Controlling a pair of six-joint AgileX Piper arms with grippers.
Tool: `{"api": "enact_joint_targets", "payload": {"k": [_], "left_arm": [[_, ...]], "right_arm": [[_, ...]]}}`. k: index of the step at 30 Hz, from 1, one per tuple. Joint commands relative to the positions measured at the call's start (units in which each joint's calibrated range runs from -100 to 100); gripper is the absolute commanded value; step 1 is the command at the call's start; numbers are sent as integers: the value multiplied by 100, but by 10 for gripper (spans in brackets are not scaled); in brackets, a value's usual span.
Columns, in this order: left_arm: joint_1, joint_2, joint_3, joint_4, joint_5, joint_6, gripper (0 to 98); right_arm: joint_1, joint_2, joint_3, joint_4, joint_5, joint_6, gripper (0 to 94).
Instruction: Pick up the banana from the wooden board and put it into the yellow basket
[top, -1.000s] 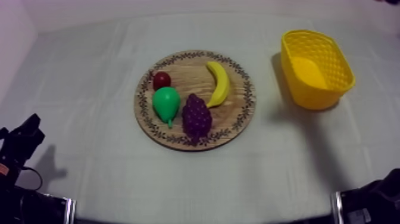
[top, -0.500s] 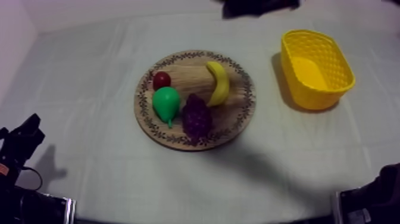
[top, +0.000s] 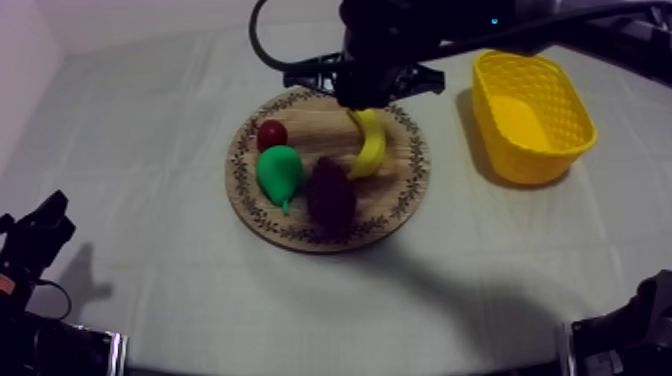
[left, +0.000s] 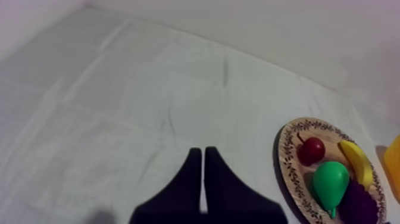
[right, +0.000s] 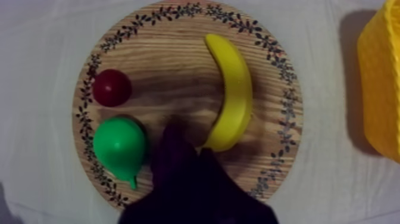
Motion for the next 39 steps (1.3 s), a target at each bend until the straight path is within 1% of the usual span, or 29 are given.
{"api": "enact_joint_targets", "payload": {"k": [1, 12, 17, 19, 24, 25, 27, 28, 30, 32, 34, 39], "left_arm": [[-1, -3, 3, -1, -2, 0, 1], [-1, -3, 3, -1, -2, 0, 1], [-1, -3, 3, -1, -2, 0, 1], [-1, -3, 3, -1, -2, 0, 1], [-1, -3, 3, -1, -2, 0, 1], [-1, -3, 3, -1, -2, 0, 1], [-1, -3, 3, -1, -2, 0, 1], [-1, -3, 3, -1, -2, 0, 1], [-1, -3, 3, -1, -2, 0, 1], [-1, -3, 3, -1, -2, 0, 1], [-1, -3, 3, -1, -2, 0, 1], [-1, -3, 3, -1, -2, 0, 1]], "right_arm": [[20, 111, -63, 31, 75, -8, 2], [136, 401, -345, 35, 209, 35, 2], [217, 415, -509, -62, 223, 280, 7], [227, 416, -554, -47, 267, 320, 35], [256, 406, -567, -18, 330, 329, 165], [272, 405, -566, -32, 327, 344, 224], [295, 403, -544, -58, 303, 413, 425], [291, 407, -527, -51, 303, 433, 495], [265, 417, -458, 0, 305, 427, 585], [247, 422, -374, 44, 282, 395, 641], [246, 424, -306, 67, 258, 369, 671], [264, 432, -217, 68, 218, 368, 695]]}}
